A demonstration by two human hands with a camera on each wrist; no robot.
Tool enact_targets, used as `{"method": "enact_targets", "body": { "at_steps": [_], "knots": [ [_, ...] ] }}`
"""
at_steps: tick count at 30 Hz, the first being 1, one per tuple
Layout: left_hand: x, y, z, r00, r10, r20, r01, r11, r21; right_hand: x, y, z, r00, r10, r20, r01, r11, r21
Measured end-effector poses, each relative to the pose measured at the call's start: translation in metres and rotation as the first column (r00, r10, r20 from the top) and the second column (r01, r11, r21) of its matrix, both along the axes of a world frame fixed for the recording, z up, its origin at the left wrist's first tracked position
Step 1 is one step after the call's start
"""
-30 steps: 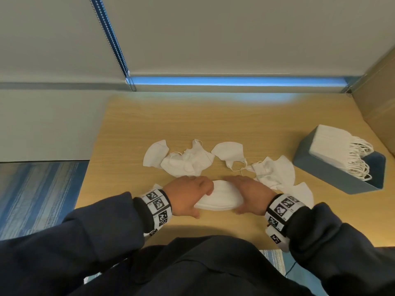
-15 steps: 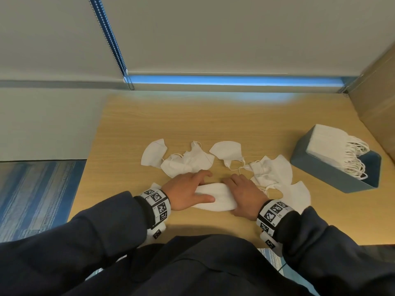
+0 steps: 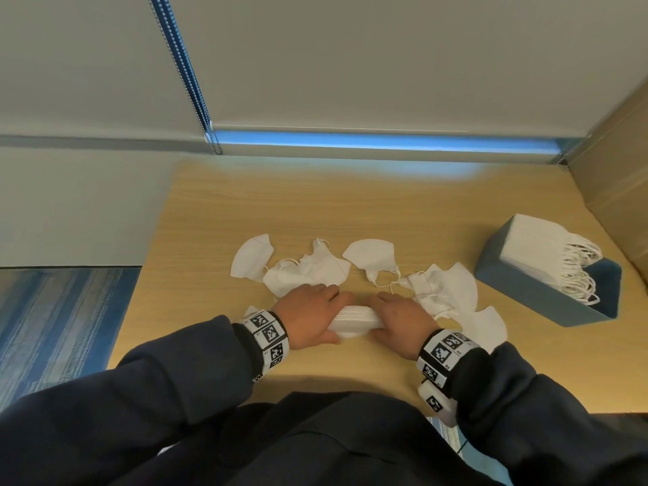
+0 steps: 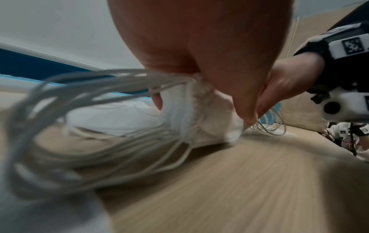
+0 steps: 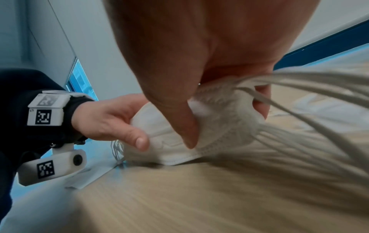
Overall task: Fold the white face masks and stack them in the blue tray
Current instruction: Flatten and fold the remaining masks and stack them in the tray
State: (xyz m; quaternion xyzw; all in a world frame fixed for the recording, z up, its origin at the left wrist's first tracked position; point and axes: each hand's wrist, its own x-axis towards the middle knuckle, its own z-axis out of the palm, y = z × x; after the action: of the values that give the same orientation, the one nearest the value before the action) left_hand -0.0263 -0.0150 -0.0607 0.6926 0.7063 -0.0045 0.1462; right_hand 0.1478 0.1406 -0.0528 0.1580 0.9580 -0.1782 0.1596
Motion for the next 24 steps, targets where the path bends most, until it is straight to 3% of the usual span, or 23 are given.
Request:
{"method": "enact_targets", "body": {
  "at_steps": [10, 13, 16, 17, 19, 21, 23, 24],
  "knots": [
    [0.015, 0.019, 0.012, 1.0, 0.028, -0.006, -0.028, 1.0, -0.009, 0.002, 0.001, 0.01, 0.998, -0.045, -0.042, 0.039, 0.989, -0.143],
    [0.008, 0.023, 0.036, 0.991, 0.093, 0.097, -0.086, 0.994, -0.065, 0.007, 0.013, 0.039, 0.983, -0.144, -0.115, 0.104, 0.949, -0.297],
    [-0.014, 0.016, 0.06, 0.927, 0.184, 0.326, -0.166, 0.983, -0.083, 0.011, 0.039, 0.079, 0.96, -0.278, -0.035, 0.236, 0.87, -0.434],
    [-0.022, 0.012, 0.066, 0.887, 0.212, 0.41, -0.191, 0.977, -0.092, 0.014, 0.049, 0.09, 0.936, -0.352, -0.018, 0.29, 0.797, -0.529],
    [-0.036, 0.002, 0.076, 0.813, 0.261, 0.521, -0.233, 0.965, -0.119, 0.017, 0.065, 0.109, 0.844, -0.537, -0.012, 0.358, 0.578, -0.733],
    [-0.046, -0.006, 0.081, 0.737, 0.311, 0.6, -0.288, 0.948, -0.138, 0.016, 0.069, 0.124, 0.779, -0.626, 0.036, 0.306, 0.329, -0.893],
    [-0.048, -0.01, 0.085, 0.647, 0.34, 0.682, -0.322, 0.933, -0.16, 0.008, 0.06, 0.142, 0.818, -0.564, 0.112, 0.173, 0.055, -0.983],
    [-0.047, -0.011, 0.086, 0.611, 0.342, 0.714, -0.321, 0.931, -0.172, 0.002, 0.052, 0.151, 0.858, -0.5, 0.118, 0.123, -0.024, -0.992]
  ]
}}
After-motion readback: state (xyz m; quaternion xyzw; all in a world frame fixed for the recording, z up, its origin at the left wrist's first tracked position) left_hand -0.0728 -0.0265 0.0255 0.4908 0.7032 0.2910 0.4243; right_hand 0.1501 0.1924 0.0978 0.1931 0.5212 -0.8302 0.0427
